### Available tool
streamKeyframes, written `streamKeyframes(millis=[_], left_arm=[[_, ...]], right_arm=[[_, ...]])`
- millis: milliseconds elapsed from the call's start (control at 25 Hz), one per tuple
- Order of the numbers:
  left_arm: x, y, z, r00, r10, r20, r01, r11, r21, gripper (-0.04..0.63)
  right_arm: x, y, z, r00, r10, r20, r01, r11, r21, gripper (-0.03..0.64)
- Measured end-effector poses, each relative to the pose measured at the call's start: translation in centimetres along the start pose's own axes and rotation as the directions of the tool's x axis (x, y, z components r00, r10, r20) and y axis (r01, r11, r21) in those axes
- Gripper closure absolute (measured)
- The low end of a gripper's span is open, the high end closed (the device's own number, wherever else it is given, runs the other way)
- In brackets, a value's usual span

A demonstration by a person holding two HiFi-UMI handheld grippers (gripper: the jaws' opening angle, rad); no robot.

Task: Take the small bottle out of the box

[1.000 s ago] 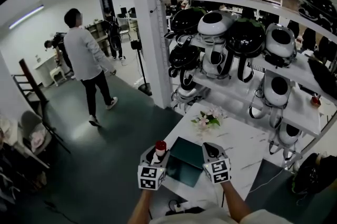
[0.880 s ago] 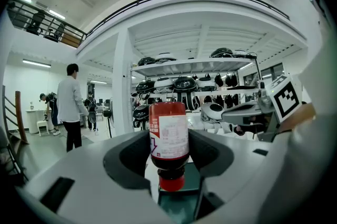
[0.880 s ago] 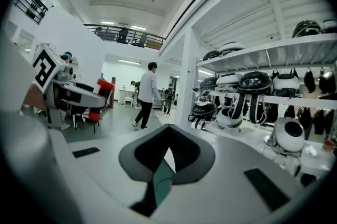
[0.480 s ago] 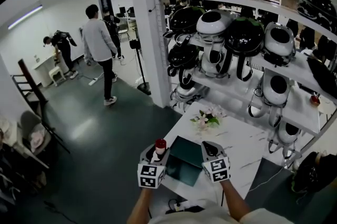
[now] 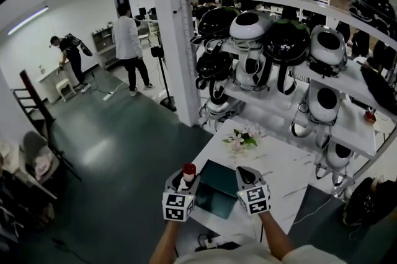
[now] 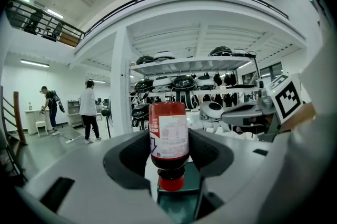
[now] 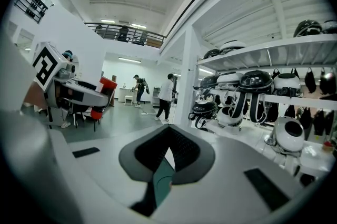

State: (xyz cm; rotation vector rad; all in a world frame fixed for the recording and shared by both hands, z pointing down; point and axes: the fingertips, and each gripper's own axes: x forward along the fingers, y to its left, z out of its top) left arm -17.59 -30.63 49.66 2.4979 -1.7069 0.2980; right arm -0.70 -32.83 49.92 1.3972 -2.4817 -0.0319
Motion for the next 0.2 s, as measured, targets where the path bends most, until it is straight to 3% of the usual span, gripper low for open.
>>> streamKeyframes(millis=[200], left_arm=[[0.19, -0.06, -0.38, 1.000, -0.002, 0.004, 0.002, 1.000, -0.003, 0.362]], right_arm=[[0.10, 0.05, -0.26, 1.000, -0.003, -0.001, 0.003, 1.000, -0.002, 0.595]])
